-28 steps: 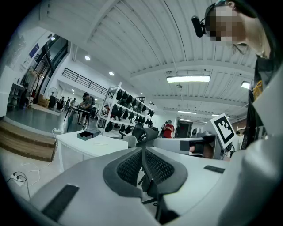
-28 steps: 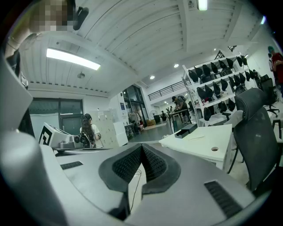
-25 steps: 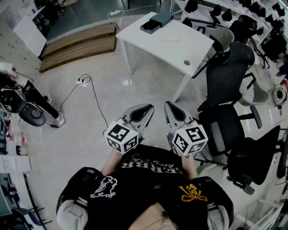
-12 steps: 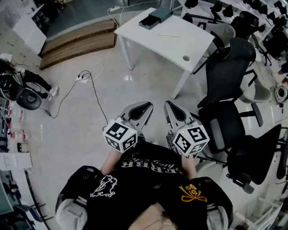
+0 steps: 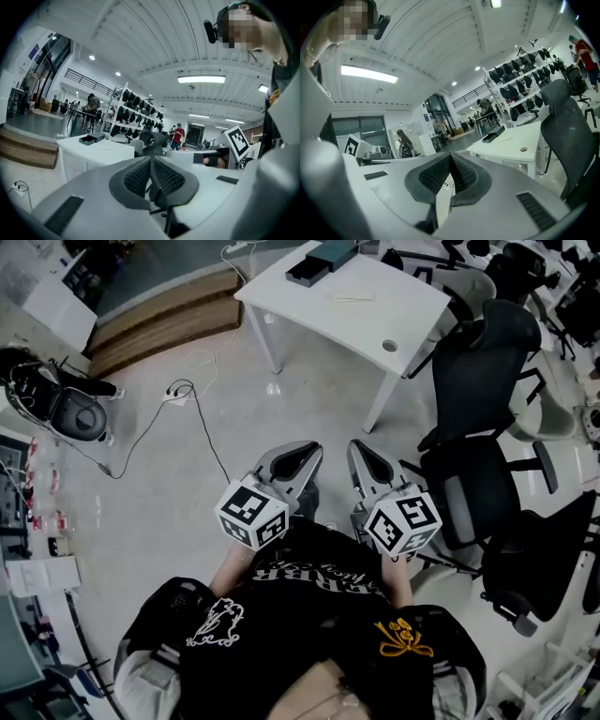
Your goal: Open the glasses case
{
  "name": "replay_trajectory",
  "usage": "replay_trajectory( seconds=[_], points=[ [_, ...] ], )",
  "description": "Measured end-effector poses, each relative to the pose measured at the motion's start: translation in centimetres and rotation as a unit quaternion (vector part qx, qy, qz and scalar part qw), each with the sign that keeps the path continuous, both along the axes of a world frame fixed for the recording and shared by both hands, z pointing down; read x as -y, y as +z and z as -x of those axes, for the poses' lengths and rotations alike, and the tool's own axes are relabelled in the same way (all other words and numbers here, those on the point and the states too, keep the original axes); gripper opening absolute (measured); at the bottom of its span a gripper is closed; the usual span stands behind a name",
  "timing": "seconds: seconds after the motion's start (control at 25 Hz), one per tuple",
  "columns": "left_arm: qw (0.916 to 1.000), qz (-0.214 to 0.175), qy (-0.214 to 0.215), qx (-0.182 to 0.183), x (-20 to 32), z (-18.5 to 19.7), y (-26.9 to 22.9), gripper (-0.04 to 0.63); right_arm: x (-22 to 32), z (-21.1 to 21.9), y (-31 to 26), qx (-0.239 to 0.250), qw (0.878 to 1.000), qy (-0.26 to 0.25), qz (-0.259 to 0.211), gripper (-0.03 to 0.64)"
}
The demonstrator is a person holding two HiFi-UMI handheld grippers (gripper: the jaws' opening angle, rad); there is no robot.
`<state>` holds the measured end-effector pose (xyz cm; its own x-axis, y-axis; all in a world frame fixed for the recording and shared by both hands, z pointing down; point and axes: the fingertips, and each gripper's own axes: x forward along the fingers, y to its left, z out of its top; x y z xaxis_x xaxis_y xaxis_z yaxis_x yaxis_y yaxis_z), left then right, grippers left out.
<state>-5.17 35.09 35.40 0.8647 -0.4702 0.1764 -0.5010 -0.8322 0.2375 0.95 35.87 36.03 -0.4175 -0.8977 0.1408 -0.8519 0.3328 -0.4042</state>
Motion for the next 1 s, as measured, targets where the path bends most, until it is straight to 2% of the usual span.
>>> replay_trajectory(
  seconds=[0.2, 0.4, 0.6, 1.0],
  points=[
    [0.9999, 0.005, 0.009, 0.009, 2.9, -0.8, 1.0, 0.038, 2.8, -0.8, 0.9, 0.007, 1.000, 0.009, 0.008, 0.014],
    [0.9998, 0.007, 0.019, 0.004, 8.0, -1.9, 1.2, 0.038, 7.3, -1.9, 1.3, 0.001, 1.000, 0.020, 0.017, 0.014],
    [0.9995, 0.007, 0.028, 0.012, 14.7, -2.9, 1.3, 0.038, 13.8, -3.4, 1.3, 0.002, 0.999, 0.037, 0.030, 0.014],
    [0.9994, 0.019, 0.029, 0.004, 29.5, -1.1, 2.0, 0.038, 27.1, -2.8, 1.8, -0.015, 0.997, 0.056, 0.053, 0.014]
  ],
)
